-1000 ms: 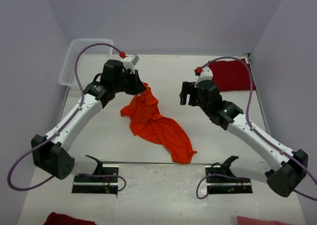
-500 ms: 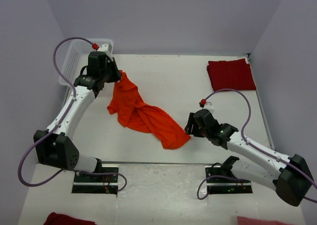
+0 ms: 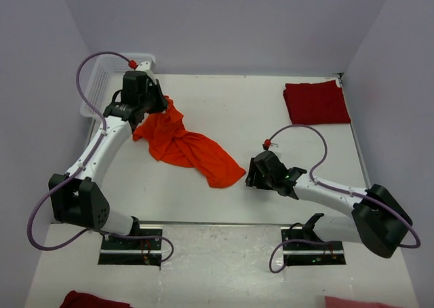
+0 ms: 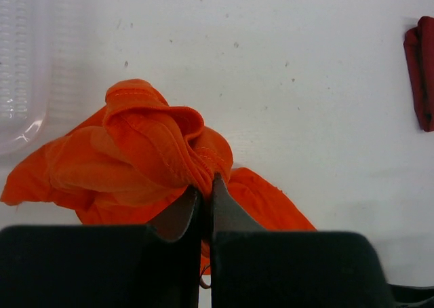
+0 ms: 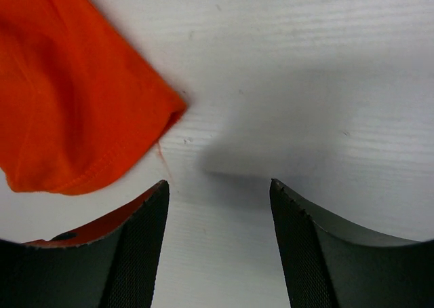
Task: Fold and stack the t-shirts
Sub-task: Move the tshirt to the center of the board, then flatten out the tshirt
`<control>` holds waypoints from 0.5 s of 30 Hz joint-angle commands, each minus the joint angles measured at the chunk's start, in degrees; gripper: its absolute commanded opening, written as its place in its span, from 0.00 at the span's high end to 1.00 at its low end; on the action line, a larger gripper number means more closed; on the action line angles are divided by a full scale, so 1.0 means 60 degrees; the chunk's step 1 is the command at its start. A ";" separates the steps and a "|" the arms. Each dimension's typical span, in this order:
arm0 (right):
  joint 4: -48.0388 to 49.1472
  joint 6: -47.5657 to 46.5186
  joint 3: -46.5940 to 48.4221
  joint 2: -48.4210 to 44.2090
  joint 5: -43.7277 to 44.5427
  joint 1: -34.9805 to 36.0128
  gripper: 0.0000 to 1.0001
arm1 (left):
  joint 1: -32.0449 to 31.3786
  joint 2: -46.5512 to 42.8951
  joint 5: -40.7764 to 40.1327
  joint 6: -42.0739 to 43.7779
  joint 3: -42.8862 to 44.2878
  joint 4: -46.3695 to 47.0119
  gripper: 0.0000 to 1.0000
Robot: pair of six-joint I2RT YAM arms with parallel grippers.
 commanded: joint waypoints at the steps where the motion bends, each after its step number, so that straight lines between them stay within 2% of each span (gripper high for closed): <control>1: 0.0806 -0.0354 0.1062 0.0878 0.0261 0.0047 0.37 | 0.0043 -0.0057 0.0279 -0.0005 -0.0115 0.0555 1.00; 6: 0.0821 -0.0779 0.2336 0.2185 0.0189 0.0047 0.37 | 0.0043 -0.0086 0.0352 -0.0019 -0.0247 0.0628 1.00; 15: 0.1187 -0.0561 0.2572 0.3416 0.0144 0.0033 0.39 | 0.0043 -0.0174 0.0469 -0.0048 -0.0364 0.0658 1.00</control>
